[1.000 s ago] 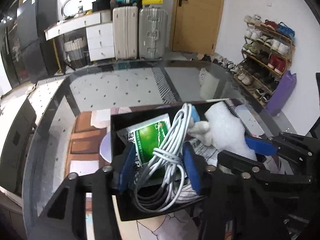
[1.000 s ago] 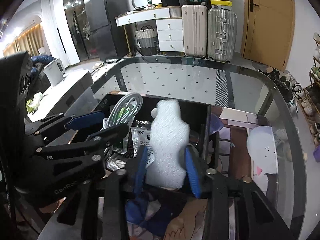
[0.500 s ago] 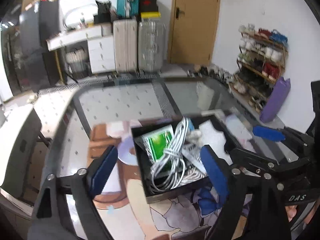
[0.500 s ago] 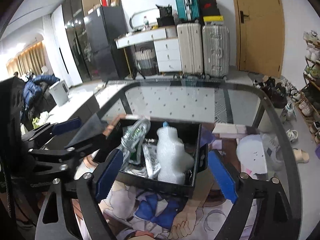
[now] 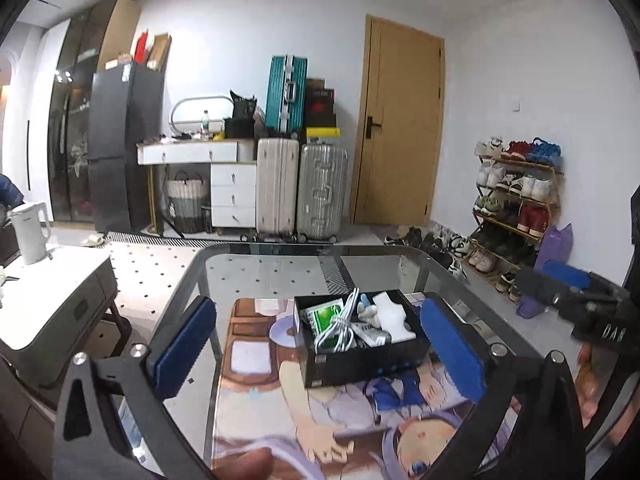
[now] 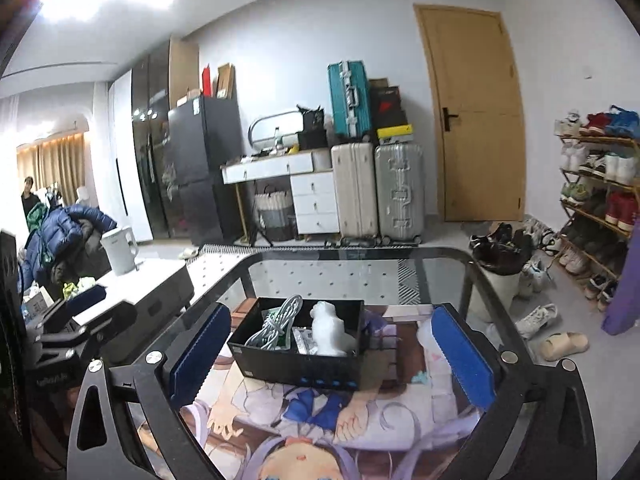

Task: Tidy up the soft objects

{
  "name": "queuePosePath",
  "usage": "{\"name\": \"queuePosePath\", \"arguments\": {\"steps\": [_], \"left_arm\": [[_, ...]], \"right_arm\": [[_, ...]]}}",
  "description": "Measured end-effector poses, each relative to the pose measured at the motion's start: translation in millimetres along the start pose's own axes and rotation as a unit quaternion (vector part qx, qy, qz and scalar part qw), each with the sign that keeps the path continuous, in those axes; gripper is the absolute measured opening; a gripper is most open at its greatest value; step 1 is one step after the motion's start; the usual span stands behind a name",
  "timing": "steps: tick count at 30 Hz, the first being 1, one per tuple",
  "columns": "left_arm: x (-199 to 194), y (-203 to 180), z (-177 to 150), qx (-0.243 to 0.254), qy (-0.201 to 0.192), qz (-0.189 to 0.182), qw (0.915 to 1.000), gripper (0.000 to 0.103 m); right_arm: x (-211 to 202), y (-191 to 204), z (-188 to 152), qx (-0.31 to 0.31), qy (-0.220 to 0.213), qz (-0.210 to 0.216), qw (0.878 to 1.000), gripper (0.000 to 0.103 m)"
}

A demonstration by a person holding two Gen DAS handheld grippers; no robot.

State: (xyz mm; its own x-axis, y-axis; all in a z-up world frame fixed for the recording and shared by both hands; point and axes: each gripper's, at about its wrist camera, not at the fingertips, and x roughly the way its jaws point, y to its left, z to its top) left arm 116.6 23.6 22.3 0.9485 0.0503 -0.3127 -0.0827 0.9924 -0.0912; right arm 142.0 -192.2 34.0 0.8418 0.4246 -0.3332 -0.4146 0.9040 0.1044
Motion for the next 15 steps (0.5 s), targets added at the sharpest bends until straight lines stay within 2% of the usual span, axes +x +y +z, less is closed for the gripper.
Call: {"name": "queuePosePath", "arguments": {"steps": [4, 8, 15], "left_arm": [[-30.1, -2.5, -17.4, -0.002, -0.014, -0.008, 0.9999, 0.103], [-54.6, -13.0, -28.5, -0.001, -0.029, -0.004, 0.9996, 0.103], [-82.5, -17.3, -47.1, -0.009, -0.036, -0.009, 0.9993, 0.103]], "right_arm": [[-27.2, -0.6, -21.4, 0.016, -0.007, -0.019, 1.0, 0.102], [-55.3, 8.4, -49.3, 0.017, -0.003, -0.01, 1.0, 0.102], [-90.1, 14.8, -71.8, 0.022, -0.034, -0.036, 0.999, 0.102]]}}
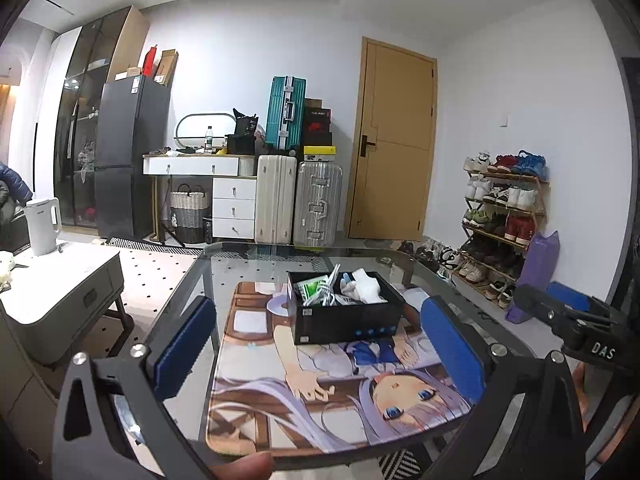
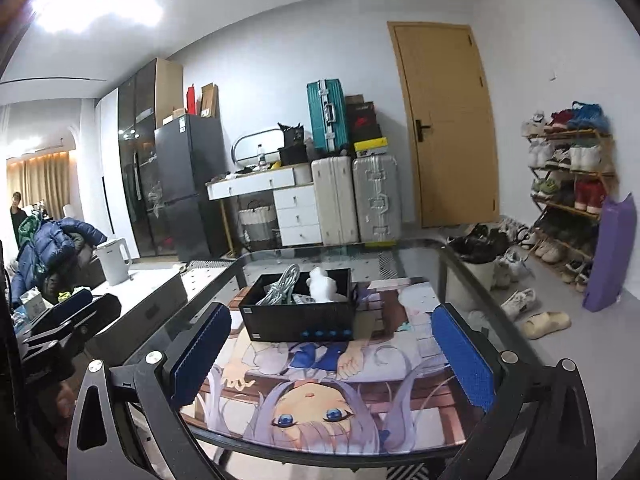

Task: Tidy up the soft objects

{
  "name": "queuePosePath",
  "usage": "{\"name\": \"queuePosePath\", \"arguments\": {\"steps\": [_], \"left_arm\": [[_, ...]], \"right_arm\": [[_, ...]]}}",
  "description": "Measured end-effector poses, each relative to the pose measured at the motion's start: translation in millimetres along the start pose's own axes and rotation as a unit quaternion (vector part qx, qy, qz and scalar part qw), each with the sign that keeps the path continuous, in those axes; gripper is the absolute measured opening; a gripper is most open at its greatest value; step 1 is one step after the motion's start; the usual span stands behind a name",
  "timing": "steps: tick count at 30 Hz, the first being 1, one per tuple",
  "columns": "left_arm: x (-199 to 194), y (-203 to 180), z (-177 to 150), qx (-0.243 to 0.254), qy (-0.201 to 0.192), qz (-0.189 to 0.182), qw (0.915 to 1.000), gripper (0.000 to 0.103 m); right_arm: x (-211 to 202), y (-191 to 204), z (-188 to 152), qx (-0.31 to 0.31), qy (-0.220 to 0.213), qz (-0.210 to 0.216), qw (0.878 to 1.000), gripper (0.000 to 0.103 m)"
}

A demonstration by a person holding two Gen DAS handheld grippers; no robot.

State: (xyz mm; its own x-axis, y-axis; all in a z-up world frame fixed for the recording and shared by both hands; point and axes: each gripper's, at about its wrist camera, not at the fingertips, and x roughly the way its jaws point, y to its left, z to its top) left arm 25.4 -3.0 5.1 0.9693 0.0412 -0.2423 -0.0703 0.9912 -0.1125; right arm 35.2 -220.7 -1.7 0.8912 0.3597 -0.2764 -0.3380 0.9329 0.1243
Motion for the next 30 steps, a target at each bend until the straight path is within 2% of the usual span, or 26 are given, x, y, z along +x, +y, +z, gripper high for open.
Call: {"name": "queuePosePath", "arguments": {"steps": [3, 6, 10, 15, 30], "left_arm": [[-9.7, 3.2, -4.7, -0.004, -0.001, -0.009, 0.9999, 0.103], [-19.8, 1.3, -9.6, -0.003, -0.004, -0.01, 0.9999, 0.103], [-28.0, -5.9, -15.3, 0.009, -0.007, -0.007, 0.9999, 0.103], [-35.8, -15.5, -14.6, 0.037, -0.026, -0.014, 0.9989, 0.103], [-41.0, -22.8, -14.3, 0.05, -0.034, -0.002, 0.9982, 0.103]], "right_arm": [[-7.6, -2.8, -6.3, 0.022, 0.005, 0.002, 1.0, 0.102], [-17.5, 2.9, -7.1, 0.0, -0.016, -0.015, 1.0, 0.102], [-20.3, 0.2, -8.3, -0.003, -0.019, -0.016, 1.0, 0.102], [-20.4, -5.8, -6.7, 0.016, -0.018, -0.007, 1.0, 0.102], [-22.2, -0.8, -11.2, 0.0, -0.012, 0.005, 1.0, 0.102]]}}
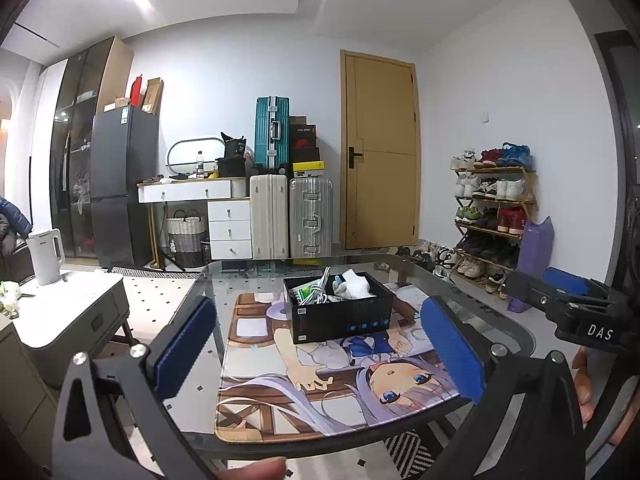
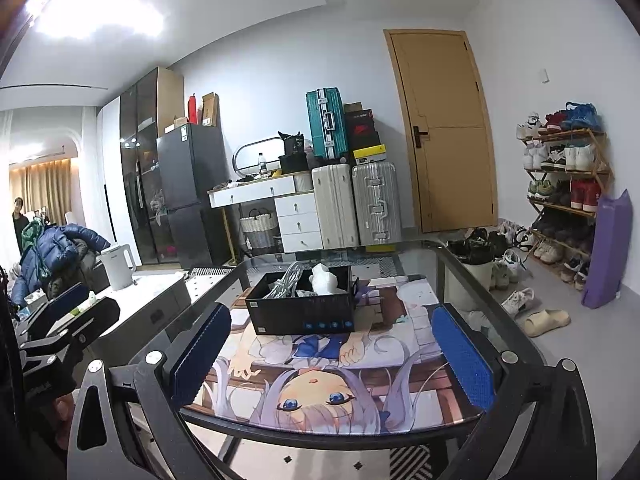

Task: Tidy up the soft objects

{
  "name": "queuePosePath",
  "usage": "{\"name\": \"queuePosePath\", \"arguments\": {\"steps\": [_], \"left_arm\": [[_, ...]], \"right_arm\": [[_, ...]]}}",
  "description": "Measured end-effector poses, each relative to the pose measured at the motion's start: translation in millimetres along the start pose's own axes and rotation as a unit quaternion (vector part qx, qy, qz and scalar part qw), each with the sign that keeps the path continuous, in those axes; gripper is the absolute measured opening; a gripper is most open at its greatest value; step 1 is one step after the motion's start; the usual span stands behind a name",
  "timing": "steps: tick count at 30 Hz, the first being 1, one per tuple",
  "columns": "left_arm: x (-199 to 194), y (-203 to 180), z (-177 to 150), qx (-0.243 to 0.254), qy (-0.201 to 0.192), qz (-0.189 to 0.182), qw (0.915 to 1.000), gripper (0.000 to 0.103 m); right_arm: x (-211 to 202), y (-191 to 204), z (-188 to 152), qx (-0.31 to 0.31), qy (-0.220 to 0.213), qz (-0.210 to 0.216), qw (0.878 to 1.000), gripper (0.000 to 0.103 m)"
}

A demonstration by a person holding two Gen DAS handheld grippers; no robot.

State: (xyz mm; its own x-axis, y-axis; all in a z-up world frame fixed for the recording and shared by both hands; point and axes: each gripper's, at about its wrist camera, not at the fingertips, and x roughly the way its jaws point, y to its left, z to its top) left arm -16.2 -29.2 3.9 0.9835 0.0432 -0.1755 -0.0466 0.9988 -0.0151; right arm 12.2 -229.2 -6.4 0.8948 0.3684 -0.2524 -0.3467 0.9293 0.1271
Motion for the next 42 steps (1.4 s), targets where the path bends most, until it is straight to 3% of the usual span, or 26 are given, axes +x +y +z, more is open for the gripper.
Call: {"name": "queuePosePath", "arguments": {"steps": [42], "left_arm": [[10.2, 1.5, -3.2, -0.012, 0.02, -0.002, 0.9997, 0.103]], "right_arm": [[7.9, 1.1, -6.8, 0.005, 0.016, 0.003, 1.0, 0.102]]}}
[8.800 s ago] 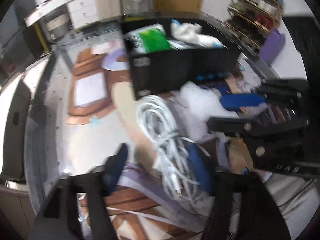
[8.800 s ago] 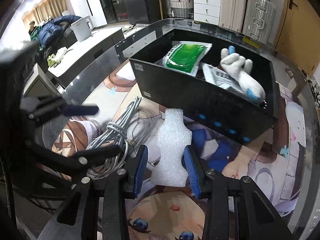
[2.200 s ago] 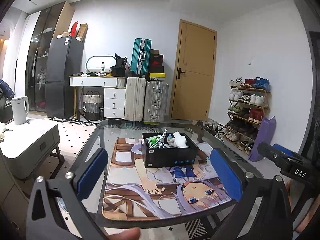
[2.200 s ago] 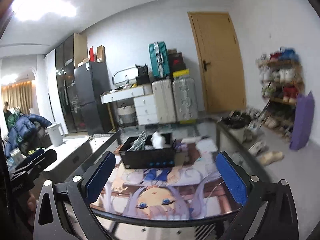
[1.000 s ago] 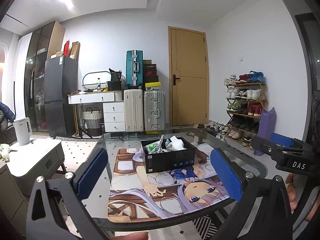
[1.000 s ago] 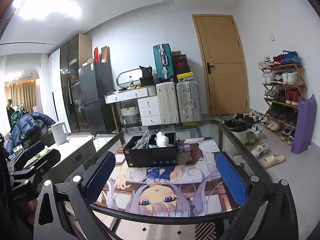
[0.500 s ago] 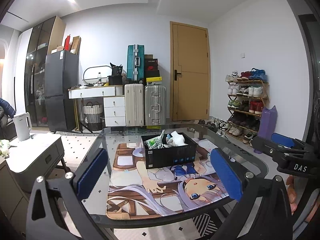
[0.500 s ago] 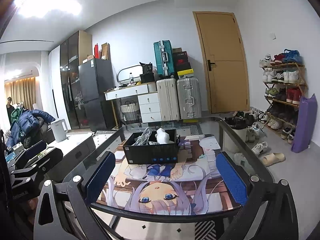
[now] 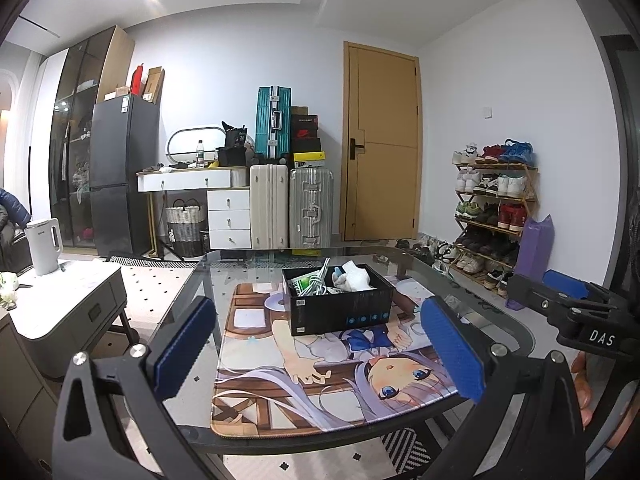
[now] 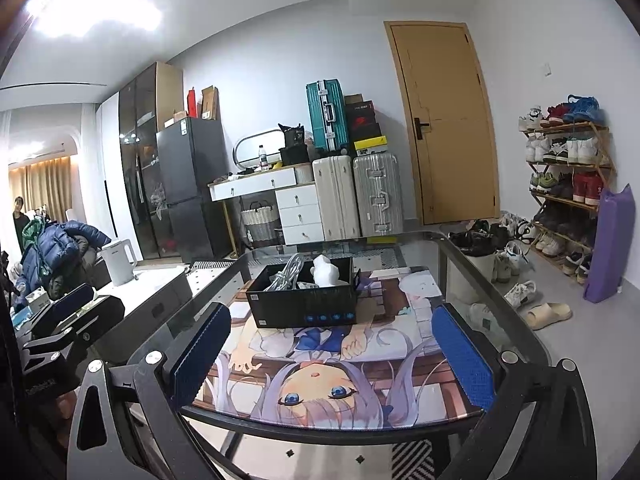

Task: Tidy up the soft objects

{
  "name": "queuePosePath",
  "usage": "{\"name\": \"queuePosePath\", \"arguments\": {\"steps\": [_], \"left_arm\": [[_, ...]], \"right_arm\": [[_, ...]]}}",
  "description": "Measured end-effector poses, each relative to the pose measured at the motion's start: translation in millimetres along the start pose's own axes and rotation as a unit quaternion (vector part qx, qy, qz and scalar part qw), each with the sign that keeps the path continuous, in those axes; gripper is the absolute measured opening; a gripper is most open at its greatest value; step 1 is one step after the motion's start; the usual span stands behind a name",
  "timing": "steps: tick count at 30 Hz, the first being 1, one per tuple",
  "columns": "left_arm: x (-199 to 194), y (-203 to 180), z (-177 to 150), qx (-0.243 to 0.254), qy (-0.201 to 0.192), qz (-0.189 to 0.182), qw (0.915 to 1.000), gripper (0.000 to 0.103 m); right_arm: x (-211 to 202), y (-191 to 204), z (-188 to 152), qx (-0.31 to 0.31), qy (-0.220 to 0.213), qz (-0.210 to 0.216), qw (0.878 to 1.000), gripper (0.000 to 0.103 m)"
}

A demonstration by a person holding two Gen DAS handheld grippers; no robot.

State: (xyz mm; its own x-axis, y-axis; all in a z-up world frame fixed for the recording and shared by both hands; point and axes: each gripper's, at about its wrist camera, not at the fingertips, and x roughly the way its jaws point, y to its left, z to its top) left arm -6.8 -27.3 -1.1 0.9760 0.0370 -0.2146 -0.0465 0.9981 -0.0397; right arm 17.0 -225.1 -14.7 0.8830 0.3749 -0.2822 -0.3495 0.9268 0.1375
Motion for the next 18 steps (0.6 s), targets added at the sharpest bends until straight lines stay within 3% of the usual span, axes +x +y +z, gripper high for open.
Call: {"name": "queuePosePath", "arguments": {"steps": [18], "left_arm": [[-0.4, -0.1, -0.3, 0.0, 0.001, 0.002, 1.0, 0.103]], "right_arm": [[-0.3, 2.3, -1.6, -0.004, 0.002, 0.004, 1.0, 0.102]]}}
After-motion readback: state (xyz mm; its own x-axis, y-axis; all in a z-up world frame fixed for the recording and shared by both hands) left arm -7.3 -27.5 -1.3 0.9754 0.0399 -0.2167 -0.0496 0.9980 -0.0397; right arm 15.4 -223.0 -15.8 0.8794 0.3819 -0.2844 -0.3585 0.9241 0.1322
